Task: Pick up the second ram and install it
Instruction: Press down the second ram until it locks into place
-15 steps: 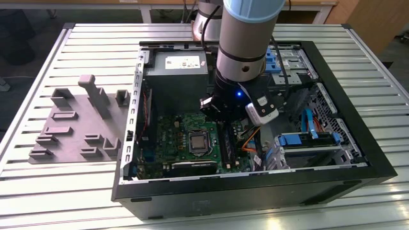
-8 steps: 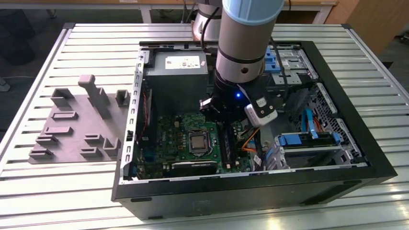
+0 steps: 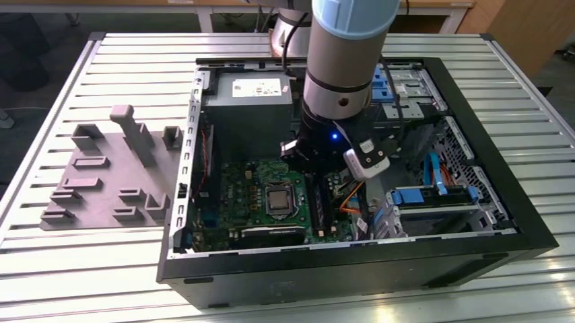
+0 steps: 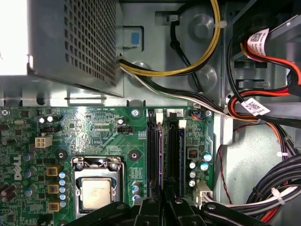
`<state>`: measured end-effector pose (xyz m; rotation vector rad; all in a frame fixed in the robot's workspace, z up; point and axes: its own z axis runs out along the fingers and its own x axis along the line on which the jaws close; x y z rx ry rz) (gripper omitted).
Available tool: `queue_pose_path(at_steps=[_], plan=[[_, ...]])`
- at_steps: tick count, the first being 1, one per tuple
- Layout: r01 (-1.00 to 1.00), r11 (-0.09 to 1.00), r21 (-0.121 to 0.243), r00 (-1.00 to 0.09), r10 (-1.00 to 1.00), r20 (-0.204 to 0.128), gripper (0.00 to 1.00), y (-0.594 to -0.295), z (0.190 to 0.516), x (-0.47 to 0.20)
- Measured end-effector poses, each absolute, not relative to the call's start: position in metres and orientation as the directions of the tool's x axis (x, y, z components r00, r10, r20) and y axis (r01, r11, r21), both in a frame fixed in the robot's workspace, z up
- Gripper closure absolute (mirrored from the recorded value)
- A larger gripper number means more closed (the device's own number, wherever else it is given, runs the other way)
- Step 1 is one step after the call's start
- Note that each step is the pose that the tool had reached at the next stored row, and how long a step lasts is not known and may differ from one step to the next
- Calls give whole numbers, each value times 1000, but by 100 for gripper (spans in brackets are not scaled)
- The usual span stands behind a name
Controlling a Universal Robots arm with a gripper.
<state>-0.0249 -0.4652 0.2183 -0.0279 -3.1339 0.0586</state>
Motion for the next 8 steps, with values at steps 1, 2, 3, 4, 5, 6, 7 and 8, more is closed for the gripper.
queue_pose_path(at_steps=[1,2,3,4,5,6,7,8], plan=[[18,999,-37,-1000,18,7,86,-465,218,-25],[18,999,-38,-1000,18,7,86,-465,218,-25],[18,999,-37,-1000,18,7,86,-465,218,-25],[18,999,-38,-1000,18,7,86,-466,217,-25],[18,999,-38,-1000,18,7,86,-466,217,-25],[18,999,-37,-1000,18,7,86,-466,217,-25],[18,999,-37,-1000,18,7,86,-466,216,-25],[18,999,-37,-1000,18,7,86,-466,216,-25]])
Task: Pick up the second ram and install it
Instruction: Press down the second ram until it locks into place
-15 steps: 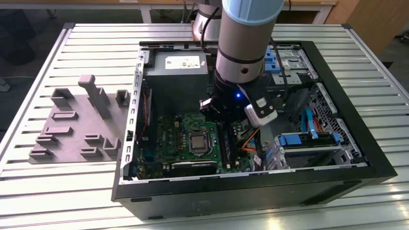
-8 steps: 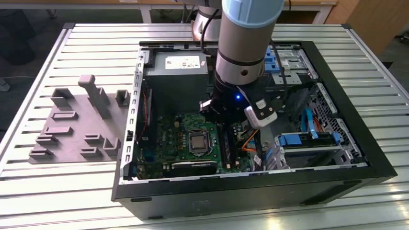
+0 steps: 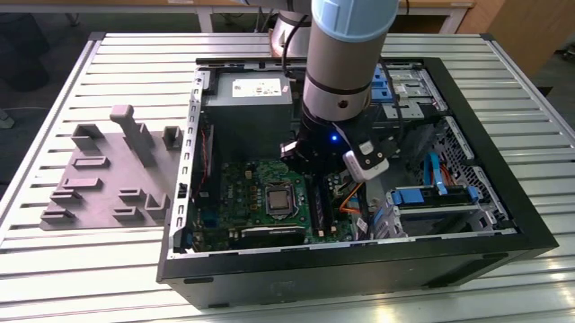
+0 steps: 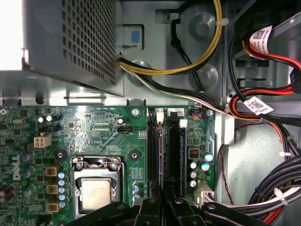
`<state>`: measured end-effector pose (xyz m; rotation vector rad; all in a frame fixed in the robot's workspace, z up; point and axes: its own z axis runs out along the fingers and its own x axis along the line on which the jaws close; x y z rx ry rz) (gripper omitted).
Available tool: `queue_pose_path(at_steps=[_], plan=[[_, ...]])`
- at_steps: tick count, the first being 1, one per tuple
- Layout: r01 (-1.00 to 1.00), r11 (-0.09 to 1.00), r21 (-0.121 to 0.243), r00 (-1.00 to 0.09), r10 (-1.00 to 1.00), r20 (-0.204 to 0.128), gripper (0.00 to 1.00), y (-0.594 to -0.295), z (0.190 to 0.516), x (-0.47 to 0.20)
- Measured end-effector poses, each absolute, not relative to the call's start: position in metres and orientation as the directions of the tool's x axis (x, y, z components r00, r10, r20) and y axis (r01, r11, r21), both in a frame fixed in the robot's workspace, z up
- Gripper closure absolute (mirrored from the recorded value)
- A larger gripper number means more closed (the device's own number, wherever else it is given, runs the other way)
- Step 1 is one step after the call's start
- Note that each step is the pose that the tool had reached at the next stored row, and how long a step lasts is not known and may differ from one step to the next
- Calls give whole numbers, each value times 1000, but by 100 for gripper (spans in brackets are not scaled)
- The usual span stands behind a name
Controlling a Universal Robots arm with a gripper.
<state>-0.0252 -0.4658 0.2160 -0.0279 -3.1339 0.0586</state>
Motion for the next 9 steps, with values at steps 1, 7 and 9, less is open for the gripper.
queue_pose_path(at_steps=[1,7,9], plan=[[18,999,-37,-1000,18,7,86,-466,216,-25],[18,999,-38,-1000,18,7,86,-466,214,-25],[18,999,-38,-1000,18,7,86,-466,214,-25]])
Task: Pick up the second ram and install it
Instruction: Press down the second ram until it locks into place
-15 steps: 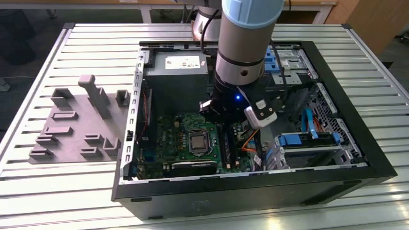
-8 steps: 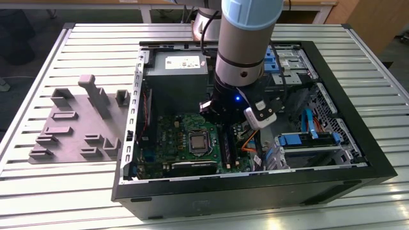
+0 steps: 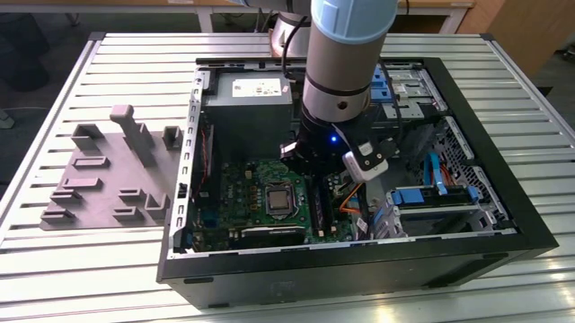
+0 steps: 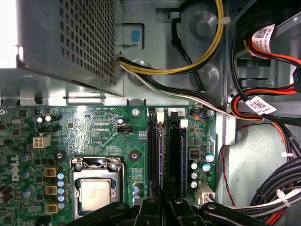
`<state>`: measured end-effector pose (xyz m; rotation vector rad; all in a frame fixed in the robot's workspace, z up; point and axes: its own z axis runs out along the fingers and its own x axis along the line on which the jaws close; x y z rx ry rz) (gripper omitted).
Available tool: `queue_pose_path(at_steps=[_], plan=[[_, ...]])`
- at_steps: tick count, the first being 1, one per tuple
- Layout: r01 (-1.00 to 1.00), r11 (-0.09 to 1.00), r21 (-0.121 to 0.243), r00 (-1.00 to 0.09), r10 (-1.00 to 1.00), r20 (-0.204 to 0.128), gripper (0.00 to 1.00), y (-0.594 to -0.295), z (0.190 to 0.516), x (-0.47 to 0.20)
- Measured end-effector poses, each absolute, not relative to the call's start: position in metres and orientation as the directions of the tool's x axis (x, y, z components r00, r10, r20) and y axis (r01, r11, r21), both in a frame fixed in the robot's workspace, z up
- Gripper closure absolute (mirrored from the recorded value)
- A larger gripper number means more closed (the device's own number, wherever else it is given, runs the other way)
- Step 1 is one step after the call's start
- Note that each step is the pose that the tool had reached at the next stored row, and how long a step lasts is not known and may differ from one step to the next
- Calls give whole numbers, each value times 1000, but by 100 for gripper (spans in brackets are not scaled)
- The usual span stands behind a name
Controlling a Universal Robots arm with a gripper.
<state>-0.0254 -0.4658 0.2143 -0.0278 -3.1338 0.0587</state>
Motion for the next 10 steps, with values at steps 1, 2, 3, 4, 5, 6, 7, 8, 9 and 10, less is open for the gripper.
queue_pose_path(at_steps=[1,2,3,4,5,6,7,8,9,10], plan=[[18,999,-38,-1000,18,7,86,-466,214,-25],[18,999,-38,-1000,18,7,86,-466,214,-25],[18,999,-37,-1000,18,7,86,-466,214,-25],[18,999,-37,-1000,18,7,86,-466,214,-26],[18,999,-37,-1000,18,7,86,-466,214,-26],[18,999,-37,-1000,18,7,86,-466,214,-27],[18,999,-38,-1000,18,7,86,-466,214,-27],[18,999,-38,-1000,18,7,86,-466,214,-27],[18,999,-37,-1000,18,7,86,-466,214,-27],[18,999,-37,-1000,18,7,86,-466,214,-27]])
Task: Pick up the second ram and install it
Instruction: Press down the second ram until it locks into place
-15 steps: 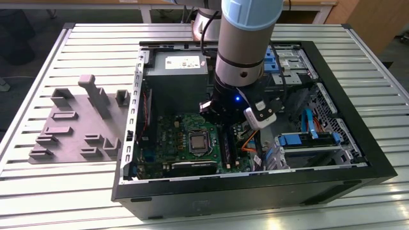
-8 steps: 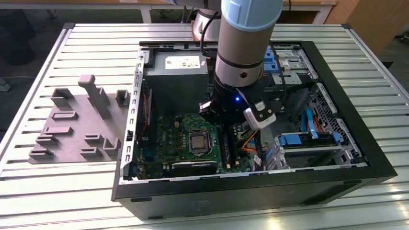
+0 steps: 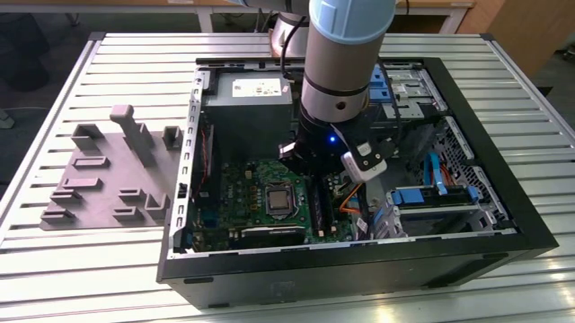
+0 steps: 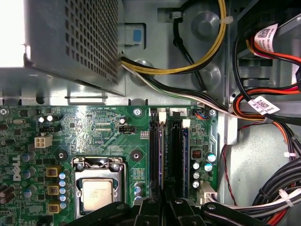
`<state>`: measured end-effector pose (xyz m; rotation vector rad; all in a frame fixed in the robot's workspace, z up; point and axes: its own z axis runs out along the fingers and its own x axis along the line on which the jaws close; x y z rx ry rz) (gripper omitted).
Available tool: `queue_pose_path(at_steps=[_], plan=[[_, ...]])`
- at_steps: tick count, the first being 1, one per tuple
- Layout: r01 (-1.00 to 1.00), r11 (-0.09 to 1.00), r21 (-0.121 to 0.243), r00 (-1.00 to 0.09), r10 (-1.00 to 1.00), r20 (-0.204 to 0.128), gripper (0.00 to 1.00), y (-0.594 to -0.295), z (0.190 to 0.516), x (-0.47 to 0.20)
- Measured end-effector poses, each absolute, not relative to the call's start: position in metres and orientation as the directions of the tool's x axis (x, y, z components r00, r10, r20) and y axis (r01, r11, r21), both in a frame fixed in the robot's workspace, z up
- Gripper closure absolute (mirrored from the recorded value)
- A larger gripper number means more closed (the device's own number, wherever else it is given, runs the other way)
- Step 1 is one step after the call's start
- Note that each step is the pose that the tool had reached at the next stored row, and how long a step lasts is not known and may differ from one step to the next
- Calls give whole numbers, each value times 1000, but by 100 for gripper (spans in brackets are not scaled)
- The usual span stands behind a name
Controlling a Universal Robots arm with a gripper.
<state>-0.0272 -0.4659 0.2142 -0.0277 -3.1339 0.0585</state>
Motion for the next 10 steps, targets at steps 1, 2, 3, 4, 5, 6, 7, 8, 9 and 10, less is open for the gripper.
queue_pose_path(at_steps=[1,2,3,4,5,6,7,8,9,10], plan=[[18,999,-38,-1000,18,7,86,-466,214,-27],[18,999,-38,-1000,18,7,86,-466,214,-27],[18,999,-38,-1000,18,7,86,-466,214,-27],[18,999,-38,-1000,18,7,86,-466,214,-26],[18,999,-38,-1000,18,7,86,-466,214,-26],[18,999,-38,-1000,18,7,86,-466,214,-26],[18,999,-37,-1000,18,7,86,-466,214,-26],[18,999,-37,-1000,18,7,86,-466,213,-26],[18,999,-37,-1000,18,7,86,-466,213,-26],[18,999,-37,-1000,18,7,86,-466,212,-26]])
